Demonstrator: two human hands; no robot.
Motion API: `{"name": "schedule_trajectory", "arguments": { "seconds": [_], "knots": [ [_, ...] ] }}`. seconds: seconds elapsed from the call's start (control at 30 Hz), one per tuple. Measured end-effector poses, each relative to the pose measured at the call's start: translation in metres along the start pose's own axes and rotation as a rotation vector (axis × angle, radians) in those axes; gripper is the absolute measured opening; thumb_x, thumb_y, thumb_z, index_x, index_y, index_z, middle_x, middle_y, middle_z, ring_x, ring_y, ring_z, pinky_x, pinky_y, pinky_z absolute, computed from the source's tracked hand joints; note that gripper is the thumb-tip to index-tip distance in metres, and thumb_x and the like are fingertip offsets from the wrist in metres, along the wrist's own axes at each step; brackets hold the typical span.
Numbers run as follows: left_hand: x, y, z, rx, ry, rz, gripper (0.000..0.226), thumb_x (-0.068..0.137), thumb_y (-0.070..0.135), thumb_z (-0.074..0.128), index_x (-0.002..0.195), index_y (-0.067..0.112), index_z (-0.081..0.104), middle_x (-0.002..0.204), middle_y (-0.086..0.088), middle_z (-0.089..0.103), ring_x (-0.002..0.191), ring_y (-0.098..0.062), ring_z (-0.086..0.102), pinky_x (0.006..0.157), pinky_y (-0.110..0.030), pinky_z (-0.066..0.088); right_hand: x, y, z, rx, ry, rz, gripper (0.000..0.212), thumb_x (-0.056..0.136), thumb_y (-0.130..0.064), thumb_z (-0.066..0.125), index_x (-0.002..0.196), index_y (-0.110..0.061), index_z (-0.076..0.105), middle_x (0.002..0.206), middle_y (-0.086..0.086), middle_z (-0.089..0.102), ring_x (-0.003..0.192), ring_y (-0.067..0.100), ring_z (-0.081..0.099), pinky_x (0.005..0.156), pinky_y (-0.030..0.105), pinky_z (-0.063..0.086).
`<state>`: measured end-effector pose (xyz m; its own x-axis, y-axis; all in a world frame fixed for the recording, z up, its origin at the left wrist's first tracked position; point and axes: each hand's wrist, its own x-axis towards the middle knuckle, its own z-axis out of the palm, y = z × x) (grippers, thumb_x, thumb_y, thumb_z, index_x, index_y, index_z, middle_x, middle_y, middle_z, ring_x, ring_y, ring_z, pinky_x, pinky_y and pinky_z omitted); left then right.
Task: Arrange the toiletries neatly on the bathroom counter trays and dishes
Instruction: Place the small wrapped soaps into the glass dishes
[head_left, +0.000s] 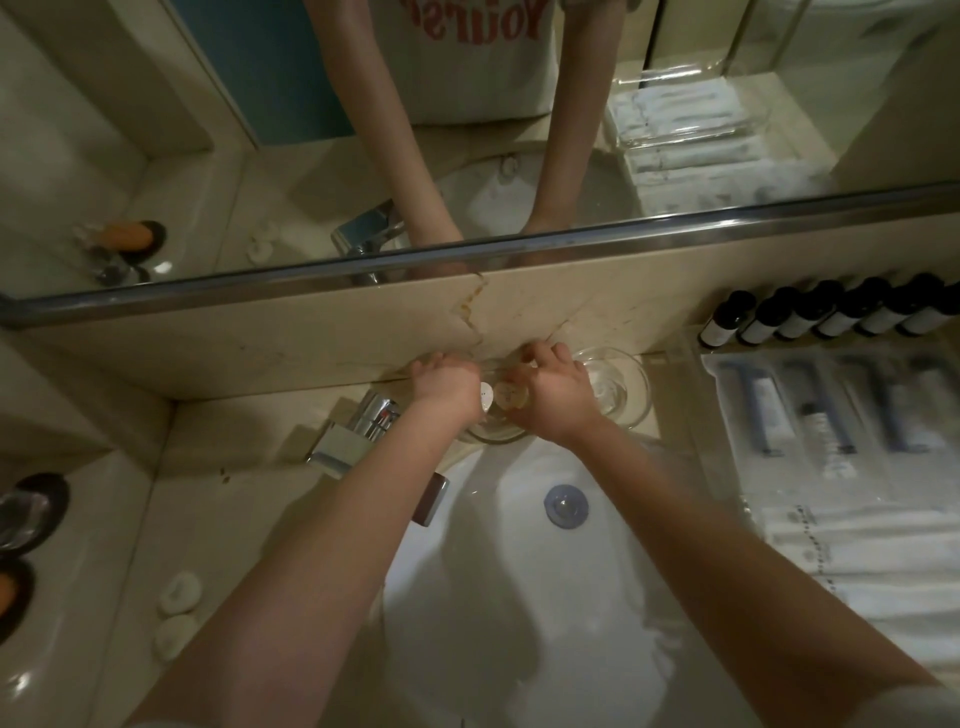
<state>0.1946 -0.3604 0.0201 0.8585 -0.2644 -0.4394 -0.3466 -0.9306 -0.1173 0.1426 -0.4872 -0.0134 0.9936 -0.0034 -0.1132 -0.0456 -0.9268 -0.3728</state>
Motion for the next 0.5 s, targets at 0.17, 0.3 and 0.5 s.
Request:
{"name": "schedule_trajectory", "arguments": {
  "seconds": [0.17, 0.3, 0.5],
  "knots": [
    [-0.002, 0.001, 0.0, 0.002, 0.012, 0.013, 0.06, 0.076, 0.039, 0.071, 0.127, 0.016, 0.048, 0.13, -0.007, 0.048, 0.125, -0.026, 0.041, 0.101, -0.038, 0.033, -0.003, -0.001, -0.005, -0.002, -0.028, 0.011, 0.051, 0.073, -0.048, 0.069, 0.119, -0.027, 0.06, 0.129, 0.005, 0.046, 0.116, 0.03, 0.04, 0.092, 0.038, 0.037],
    [-0.007, -0.001, -0.004, -0.003, 0.039, 0.021, 0.062, 0.076, 0.04, 0.071, 0.127, 0.015, 0.047, 0.131, -0.007, 0.05, 0.127, -0.026, 0.041, 0.101, -0.038, 0.034, -0.009, -0.004, -0.013, 0.059, -0.024, 0.038, 0.057, 0.072, -0.042, 0.07, 0.124, -0.026, 0.056, 0.129, 0.005, 0.047, 0.116, 0.031, 0.041, 0.091, 0.039, 0.038],
    [-0.039, -0.017, -0.013, -0.072, 0.212, 0.076, 0.04, 0.086, 0.041, 0.054, 0.116, 0.016, 0.056, 0.121, -0.009, 0.058, 0.119, -0.029, 0.046, 0.095, -0.04, 0.037, -0.028, -0.011, -0.034, 0.062, 0.045, 0.036, 0.054, 0.078, -0.036, 0.067, 0.128, -0.024, 0.052, 0.132, 0.005, 0.047, 0.119, 0.029, 0.04, 0.092, 0.039, 0.039]
  ]
}}
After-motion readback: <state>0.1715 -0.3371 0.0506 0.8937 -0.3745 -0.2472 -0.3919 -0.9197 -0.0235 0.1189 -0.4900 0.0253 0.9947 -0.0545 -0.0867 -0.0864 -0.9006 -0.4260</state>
